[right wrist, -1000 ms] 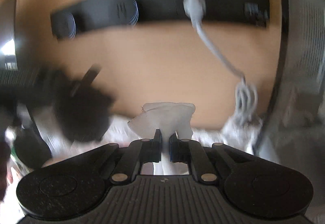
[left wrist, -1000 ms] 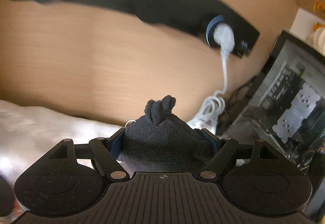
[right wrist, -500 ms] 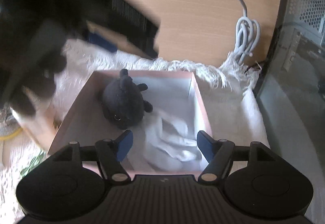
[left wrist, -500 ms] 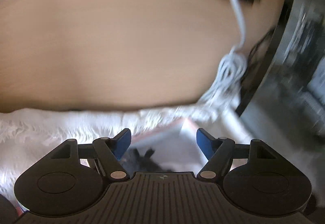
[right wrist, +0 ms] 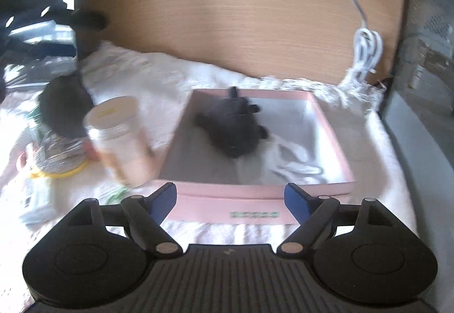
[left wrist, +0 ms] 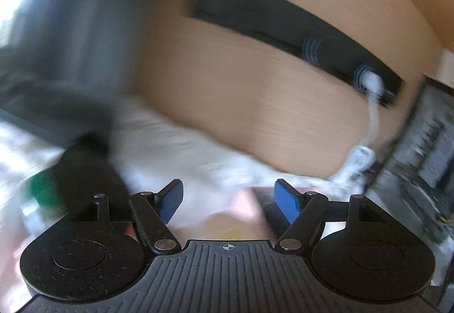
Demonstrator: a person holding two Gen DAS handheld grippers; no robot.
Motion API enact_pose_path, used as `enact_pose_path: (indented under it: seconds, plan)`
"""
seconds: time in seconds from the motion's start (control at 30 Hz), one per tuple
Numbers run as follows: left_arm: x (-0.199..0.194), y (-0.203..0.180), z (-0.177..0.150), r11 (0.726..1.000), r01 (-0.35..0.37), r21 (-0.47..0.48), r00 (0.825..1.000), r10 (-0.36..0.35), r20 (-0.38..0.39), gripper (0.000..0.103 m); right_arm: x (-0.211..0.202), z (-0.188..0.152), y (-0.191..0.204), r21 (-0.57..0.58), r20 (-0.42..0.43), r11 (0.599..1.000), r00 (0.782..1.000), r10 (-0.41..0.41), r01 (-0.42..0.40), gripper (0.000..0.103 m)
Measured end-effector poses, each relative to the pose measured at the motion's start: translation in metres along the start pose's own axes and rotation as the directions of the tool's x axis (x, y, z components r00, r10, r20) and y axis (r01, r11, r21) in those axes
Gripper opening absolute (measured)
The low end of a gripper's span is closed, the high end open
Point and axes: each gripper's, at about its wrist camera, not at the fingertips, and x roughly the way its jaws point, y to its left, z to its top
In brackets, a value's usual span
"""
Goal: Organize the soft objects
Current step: 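Grasp the white wipes packet with the left tool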
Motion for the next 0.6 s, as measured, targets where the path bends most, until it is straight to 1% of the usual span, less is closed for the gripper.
enact_pose_path:
  seconds: [0.03,0.1,0.2,0.27,0.3,0.33,0.4,0.43,0.5,0.6]
  plan:
    - [-0.013,0.018,-0.005,0.998,-0.043,-0.036,0.999,0.043,0.006,0.077,0.002,-0.001,0.007,-0.017,-0.008,1.000,1.000,0.012,-0.012,0.085]
    - [-0.036,0.053,-0.018,0.986,-0.121,-0.114,0.992,0.123,0.013,0.077,0.006,-0.002,0.021,-0.046,-0.032,0.998,0.999,0.036,-0.037,0.085]
    - [-0.065,0.101,-0.039,0.944,-0.237,-0.231,0.970,0.243,0.000,0.076,0.016,-0.005,0.043,-0.091,-0.079,0.991,0.993,0.087,-0.094,0.085]
    - [-0.080,0.126,-0.052,0.919,-0.281,-0.275,0.958,0.287,-0.019,0.076,0.021,-0.007,0.058,-0.130,-0.105,0.984,0.988,0.113,-0.126,0.085]
    - [-0.084,0.134,-0.057,0.914,-0.292,-0.283,0.955,0.294,-0.034,0.076,0.024,-0.009,0.065,-0.156,-0.117,0.978,0.985,0.124,-0.142,0.085]
    - [-0.086,0.143,-0.063,0.909,-0.297,-0.293,0.955,0.290,-0.067,0.076,0.026,-0.011,0.072,-0.180,-0.126,0.972,0.983,0.132,-0.153,0.085]
    - [-0.080,0.148,-0.075,0.896,-0.298,-0.331,0.954,0.270,-0.130,0.076,0.029,-0.016,0.085,-0.239,-0.140,0.956,0.981,0.138,-0.168,0.085]
    - [-0.078,0.150,-0.081,0.888,-0.298,-0.351,0.954,0.265,-0.142,0.076,0.029,-0.020,0.091,-0.273,-0.142,0.947,0.980,0.136,-0.171,0.085]
    - [-0.071,0.144,-0.088,0.889,-0.299,-0.348,0.953,0.260,-0.155,0.076,0.027,-0.026,0.098,-0.325,-0.134,0.931,0.982,0.130,-0.168,0.085]
    - [-0.052,0.126,-0.094,0.904,-0.280,-0.323,0.954,0.224,-0.200,0.076,0.024,-0.034,0.101,-0.377,-0.120,0.913,0.985,0.121,-0.158,0.085]
